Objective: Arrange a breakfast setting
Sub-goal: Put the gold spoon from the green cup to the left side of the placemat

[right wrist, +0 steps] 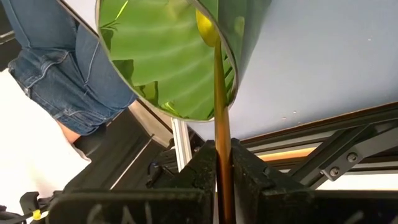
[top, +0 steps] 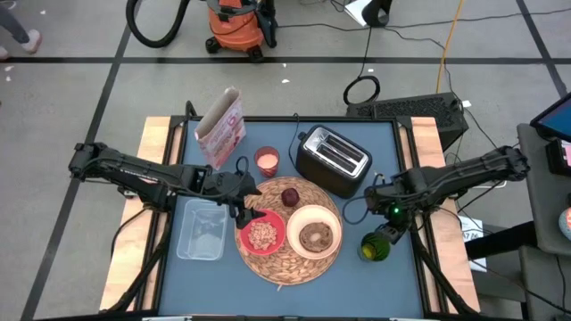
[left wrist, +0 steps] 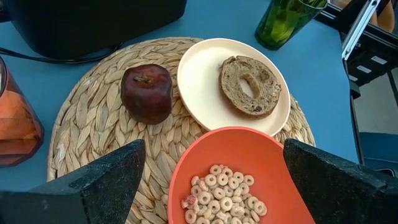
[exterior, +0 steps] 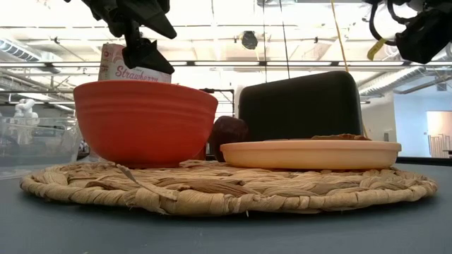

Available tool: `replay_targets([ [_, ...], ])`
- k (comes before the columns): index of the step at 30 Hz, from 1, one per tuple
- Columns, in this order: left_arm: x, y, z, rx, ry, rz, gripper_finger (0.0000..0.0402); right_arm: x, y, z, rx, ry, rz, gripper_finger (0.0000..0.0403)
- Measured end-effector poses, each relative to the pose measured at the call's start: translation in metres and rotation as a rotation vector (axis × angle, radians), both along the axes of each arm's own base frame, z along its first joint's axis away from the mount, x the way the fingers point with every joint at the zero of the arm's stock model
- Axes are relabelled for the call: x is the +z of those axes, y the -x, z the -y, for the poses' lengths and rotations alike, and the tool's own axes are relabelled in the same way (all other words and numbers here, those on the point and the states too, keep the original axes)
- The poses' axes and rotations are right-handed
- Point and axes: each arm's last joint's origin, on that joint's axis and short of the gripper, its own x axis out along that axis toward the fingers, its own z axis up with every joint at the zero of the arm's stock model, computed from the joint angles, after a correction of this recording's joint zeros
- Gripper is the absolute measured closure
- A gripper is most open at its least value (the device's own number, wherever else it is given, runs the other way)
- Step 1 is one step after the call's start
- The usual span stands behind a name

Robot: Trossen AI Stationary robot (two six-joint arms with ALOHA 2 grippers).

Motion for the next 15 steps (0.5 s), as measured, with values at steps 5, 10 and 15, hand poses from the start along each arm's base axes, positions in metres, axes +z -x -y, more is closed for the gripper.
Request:
replay_targets([
  [5, 0.0, 0.0, 0.0, 0.0, 0.001, 0.006, 0.0016, 0.005, 0.005, 0.001, -0.025, -0.008, 0.014, 0.0385],
  [10, 0.001, -0.001, 0.0, 0.0, 0.003, 0.016, 0.0016, 0.012, 0.013, 0.003, -0.053, -0.022, 0.046, 0.0385],
  [15, 0.001, -0.001, 0.0, 0.0, 0.003, 0.016, 0.0016, 0.021, 0.024, 0.005, -0.087, -0.041, 0.083, 0.0385],
])
